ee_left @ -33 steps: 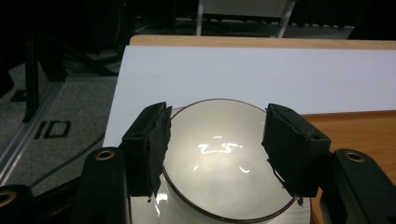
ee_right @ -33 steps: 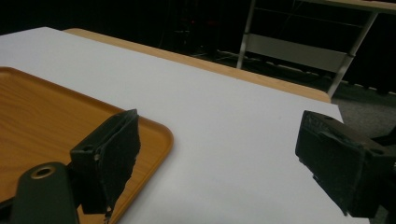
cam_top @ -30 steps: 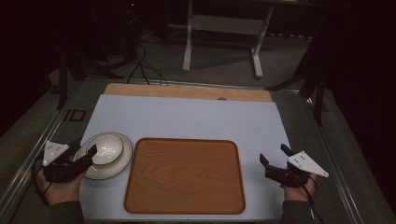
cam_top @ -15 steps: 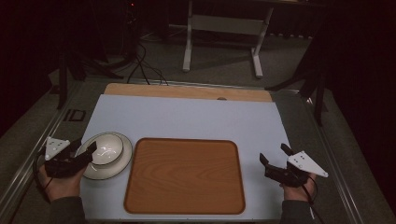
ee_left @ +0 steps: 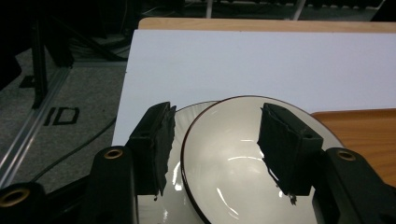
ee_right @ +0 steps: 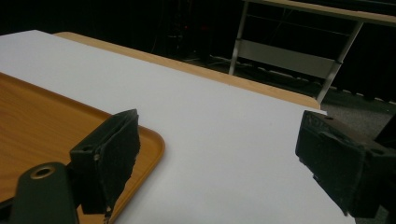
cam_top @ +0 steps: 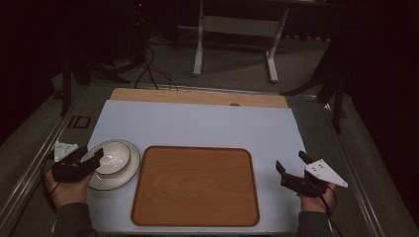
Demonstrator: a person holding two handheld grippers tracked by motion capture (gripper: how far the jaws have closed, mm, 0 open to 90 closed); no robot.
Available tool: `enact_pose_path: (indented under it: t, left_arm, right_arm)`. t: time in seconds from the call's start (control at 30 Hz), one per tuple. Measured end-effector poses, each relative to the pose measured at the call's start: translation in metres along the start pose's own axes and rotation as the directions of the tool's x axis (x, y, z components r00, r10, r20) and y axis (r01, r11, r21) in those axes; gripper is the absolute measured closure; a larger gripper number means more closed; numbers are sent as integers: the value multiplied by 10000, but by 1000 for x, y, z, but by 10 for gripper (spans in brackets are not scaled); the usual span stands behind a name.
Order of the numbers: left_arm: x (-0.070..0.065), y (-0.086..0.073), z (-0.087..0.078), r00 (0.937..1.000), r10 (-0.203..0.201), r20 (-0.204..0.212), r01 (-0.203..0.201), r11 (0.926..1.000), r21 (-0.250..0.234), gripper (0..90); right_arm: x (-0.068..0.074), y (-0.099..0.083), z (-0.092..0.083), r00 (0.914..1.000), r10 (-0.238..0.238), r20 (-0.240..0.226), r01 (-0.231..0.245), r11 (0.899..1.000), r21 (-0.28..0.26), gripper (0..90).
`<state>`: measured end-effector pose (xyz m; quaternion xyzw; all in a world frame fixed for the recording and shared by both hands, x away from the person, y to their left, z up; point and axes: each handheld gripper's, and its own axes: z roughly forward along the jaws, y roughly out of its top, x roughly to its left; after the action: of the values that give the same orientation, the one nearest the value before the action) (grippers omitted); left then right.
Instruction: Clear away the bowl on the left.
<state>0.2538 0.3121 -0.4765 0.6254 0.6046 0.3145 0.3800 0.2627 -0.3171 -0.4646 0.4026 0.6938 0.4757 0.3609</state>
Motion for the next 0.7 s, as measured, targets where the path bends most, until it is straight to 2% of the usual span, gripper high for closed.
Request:
enact_pose_path:
  t: [0.33,0.5,0.7]
  left_arm:
    - [6,-3,14,9999,-92,-142,98,9990,437,454]
    - [10,-6,20,9997,-240,-99,247,9966,783,461]
    - [10,-7,26,9996,-229,-193,251,9920,1237,480]
  right_arm:
    - [1,0,0,9999,-144,-5,144,9999,11,133]
    - [1,1,0,9999,-165,-2,165,9999,-28,133]
    - [1,1,-1,9998,-181,-2,181,9998,-59,133]
